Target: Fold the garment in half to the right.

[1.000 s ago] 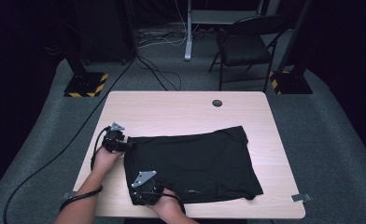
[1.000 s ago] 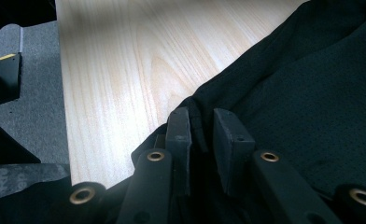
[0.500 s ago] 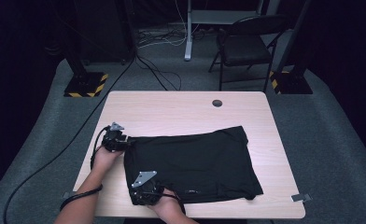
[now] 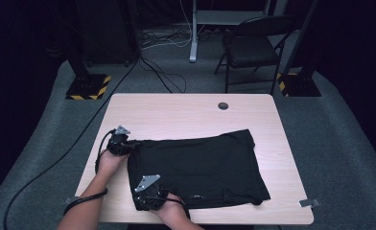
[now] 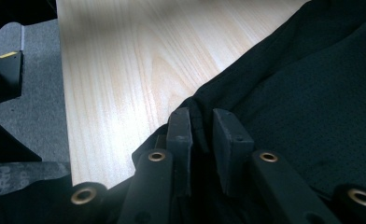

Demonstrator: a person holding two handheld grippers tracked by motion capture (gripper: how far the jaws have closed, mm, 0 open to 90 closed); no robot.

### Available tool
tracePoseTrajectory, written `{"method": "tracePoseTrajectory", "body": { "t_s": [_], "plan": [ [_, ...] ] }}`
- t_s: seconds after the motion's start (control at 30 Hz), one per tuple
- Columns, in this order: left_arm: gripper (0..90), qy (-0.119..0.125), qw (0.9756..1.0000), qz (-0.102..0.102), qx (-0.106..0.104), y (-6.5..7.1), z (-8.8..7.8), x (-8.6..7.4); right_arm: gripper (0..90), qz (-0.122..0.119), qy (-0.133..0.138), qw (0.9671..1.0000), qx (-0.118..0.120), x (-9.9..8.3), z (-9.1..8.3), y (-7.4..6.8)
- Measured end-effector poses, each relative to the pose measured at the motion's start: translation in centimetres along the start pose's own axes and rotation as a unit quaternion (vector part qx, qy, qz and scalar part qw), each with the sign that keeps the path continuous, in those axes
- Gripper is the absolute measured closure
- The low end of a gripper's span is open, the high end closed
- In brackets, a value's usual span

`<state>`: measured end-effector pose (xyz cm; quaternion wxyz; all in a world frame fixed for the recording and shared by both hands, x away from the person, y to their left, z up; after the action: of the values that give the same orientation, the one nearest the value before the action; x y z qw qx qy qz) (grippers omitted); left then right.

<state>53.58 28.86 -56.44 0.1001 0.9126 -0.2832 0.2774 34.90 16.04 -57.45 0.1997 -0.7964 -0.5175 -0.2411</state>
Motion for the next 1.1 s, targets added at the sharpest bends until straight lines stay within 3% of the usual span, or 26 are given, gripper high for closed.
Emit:
{"method": "tracePoseTrajectory", "body": {
  "t_s": [0.17,0.3,0.37,0.57,0.87,1.1],
  "plan": [
    [83.0,-0.005,0.9998,0.001,-0.019,0.6,0.2,0.4,81.6,-0.004,0.000,1.0000,0.006,0.1,0.0,0.1],
    [83.3,-0.010,0.9999,0.005,-0.010,0.9,0.3,1.0,84.3,0.005,-0.001,0.9996,0.027,0.2,-0.2,0.5],
    [83.3,-0.008,0.9999,0.007,-0.007,1.1,0.1,1.4,84.5,-0.001,-0.001,0.9997,0.024,0.3,-0.5,0.5],
    [83.1,0.013,0.9998,0.013,0.005,1.2,-1.5,3.2,84.9,-0.012,0.010,0.9996,0.023,0.9,-1.3,0.1],
    [83.1,0.025,0.9993,0.025,0.013,1.2,-3.9,4.4,85.7,-0.024,0.055,0.9976,0.035,2.8,-3.9,-0.1],
    [82.8,0.033,0.9985,0.034,0.028,0.7,-7.4,5.4,85.9,-0.048,0.080,0.9938,0.060,5.1,-5.1,-1.3]
  ]
}}
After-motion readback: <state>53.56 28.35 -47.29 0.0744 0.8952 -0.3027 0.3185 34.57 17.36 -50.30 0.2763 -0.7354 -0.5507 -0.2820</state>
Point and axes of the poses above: each handheld gripper's, and its own axes: z roughly forward along the jaws, x roughly out of its top, y roughly to its right, the point moved 6 cm from there along z, roughly forward along the jaws, and after that the axes turned 11 degrees about -y, right-handed, at the moved point
